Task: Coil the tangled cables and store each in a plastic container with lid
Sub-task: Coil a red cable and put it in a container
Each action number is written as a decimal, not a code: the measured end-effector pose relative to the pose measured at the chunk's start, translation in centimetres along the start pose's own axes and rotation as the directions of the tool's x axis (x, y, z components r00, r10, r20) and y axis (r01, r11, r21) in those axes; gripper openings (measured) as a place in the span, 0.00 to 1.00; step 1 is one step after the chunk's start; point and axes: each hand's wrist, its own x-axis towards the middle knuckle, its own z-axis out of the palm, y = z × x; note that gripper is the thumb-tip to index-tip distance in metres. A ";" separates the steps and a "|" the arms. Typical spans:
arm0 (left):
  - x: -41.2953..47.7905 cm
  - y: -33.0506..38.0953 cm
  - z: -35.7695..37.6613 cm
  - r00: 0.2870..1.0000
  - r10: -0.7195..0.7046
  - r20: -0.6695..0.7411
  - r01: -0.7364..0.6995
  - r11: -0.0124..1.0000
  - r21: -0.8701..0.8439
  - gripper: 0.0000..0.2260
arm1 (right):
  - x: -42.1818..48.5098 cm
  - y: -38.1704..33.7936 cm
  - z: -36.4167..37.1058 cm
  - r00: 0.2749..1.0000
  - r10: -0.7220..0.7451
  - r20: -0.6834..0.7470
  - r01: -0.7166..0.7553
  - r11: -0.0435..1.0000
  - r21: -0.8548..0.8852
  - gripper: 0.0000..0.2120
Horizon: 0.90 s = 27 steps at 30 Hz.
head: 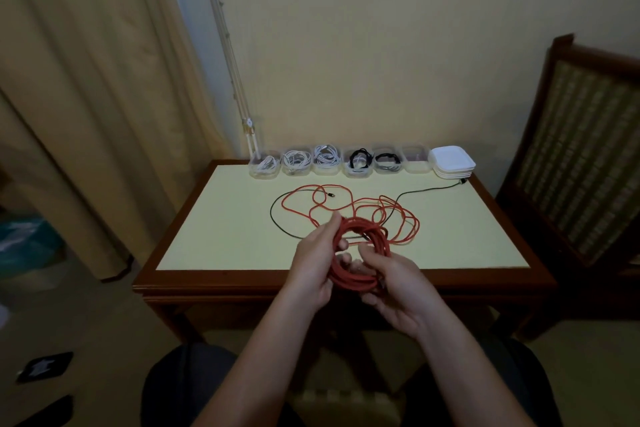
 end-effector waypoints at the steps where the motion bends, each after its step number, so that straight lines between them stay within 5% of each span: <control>1: 0.1 0.2 -0.2 1.000 -0.005 0.025 0.004 0.998 0.055 0.14 | 0.2 0.0 -0.4 1.000 0.017 0.013 -0.016 0.998 -0.059 0.10; 4: 0.2 1.0 -0.5 0.996 -0.049 0.079 0.033 0.980 0.194 0.15 | 0.9 -0.2 -1.4 0.995 0.049 0.082 -0.033 0.980 -0.195 0.13; 7: 0.5 1.2 -0.6 0.995 -0.063 0.082 0.045 0.977 0.208 0.17 | 1.0 -0.3 -1.5 0.994 -0.069 0.085 0.098 0.905 -0.413 0.08; 9: 0.9 1.2 -0.6 0.998 -0.045 0.037 0.038 0.983 0.179 0.25 | 0.7 -0.3 -1.2 0.978 -0.205 0.029 0.184 0.796 -0.577 0.06; 12: 1.3 1.1 -0.6 0.999 -0.046 -0.015 0.047 0.995 0.088 0.30 | 0.2 -0.5 -0.8 0.930 -0.367 0.015 0.210 0.497 -0.842 0.14; 15: 1.5 1.2 -0.6 0.996 -0.052 -0.067 0.056 0.996 0.066 0.21 | 0.0 -0.7 -0.6 0.904 -0.428 -0.004 0.132 0.288 -0.949 0.21; 18: 1.6 1.5 -0.8 0.987 -0.038 -0.154 0.049 0.996 0.068 0.16 | 0.1 -0.9 -0.6 0.925 -0.379 0.032 0.112 0.191 -0.975 0.25; 22: 2.8 2.7 -2.3 0.958 -0.040 -0.284 0.050 0.998 0.030 0.14 | -1.0 -2.1 -1.5 0.950 -0.280 0.140 0.216 0.266 -0.939 0.31; 27: 4.0 3.8 -3.0 0.946 -0.183 -0.268 0.162 0.982 -0.101 0.13 | -2.2 -3.3 -3.1 0.939 -0.257 0.228 0.322 0.430 -0.843 0.29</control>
